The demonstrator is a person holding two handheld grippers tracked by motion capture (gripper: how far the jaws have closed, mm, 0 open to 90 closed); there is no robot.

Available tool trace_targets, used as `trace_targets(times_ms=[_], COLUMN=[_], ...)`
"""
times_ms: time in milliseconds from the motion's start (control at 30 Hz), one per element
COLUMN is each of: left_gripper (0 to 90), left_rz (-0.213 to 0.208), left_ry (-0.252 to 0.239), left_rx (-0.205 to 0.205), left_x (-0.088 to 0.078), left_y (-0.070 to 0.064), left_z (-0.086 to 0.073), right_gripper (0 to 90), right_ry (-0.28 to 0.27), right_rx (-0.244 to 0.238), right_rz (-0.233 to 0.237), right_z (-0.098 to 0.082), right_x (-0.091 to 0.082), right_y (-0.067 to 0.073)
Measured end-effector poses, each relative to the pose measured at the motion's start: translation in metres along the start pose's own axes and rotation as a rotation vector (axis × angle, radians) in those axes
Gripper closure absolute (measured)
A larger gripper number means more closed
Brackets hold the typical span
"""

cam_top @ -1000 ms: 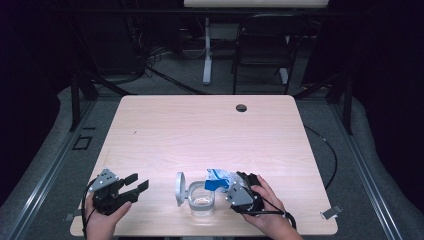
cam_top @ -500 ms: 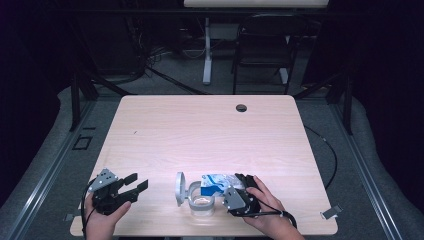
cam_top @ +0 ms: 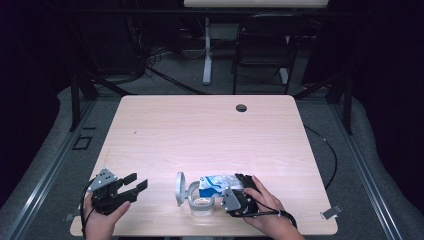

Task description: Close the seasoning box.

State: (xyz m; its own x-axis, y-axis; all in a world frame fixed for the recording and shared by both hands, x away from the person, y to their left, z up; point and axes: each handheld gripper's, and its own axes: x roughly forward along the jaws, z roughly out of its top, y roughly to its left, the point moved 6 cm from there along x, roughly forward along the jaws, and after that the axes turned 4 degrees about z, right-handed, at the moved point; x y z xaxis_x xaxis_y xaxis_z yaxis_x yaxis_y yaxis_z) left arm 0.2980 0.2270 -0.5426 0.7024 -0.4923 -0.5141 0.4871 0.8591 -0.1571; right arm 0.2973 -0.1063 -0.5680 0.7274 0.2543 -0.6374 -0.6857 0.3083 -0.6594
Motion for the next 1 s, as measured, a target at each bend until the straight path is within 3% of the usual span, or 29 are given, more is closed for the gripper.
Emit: trace_targets(times_ms=[1000], left_gripper=[47.5], left_rz=[-0.002], left_ry=[0.003], left_rx=[-0.01], left_x=[-0.0003], left_y=[0.0025], left_z=[-0.001], right_gripper=[40.0], right_ry=[0.06], right_rx=[-0.142], right_rz=[-0.074], right_z=[-0.0015], right_x=[-0.0006], right_y=[-0.0069])
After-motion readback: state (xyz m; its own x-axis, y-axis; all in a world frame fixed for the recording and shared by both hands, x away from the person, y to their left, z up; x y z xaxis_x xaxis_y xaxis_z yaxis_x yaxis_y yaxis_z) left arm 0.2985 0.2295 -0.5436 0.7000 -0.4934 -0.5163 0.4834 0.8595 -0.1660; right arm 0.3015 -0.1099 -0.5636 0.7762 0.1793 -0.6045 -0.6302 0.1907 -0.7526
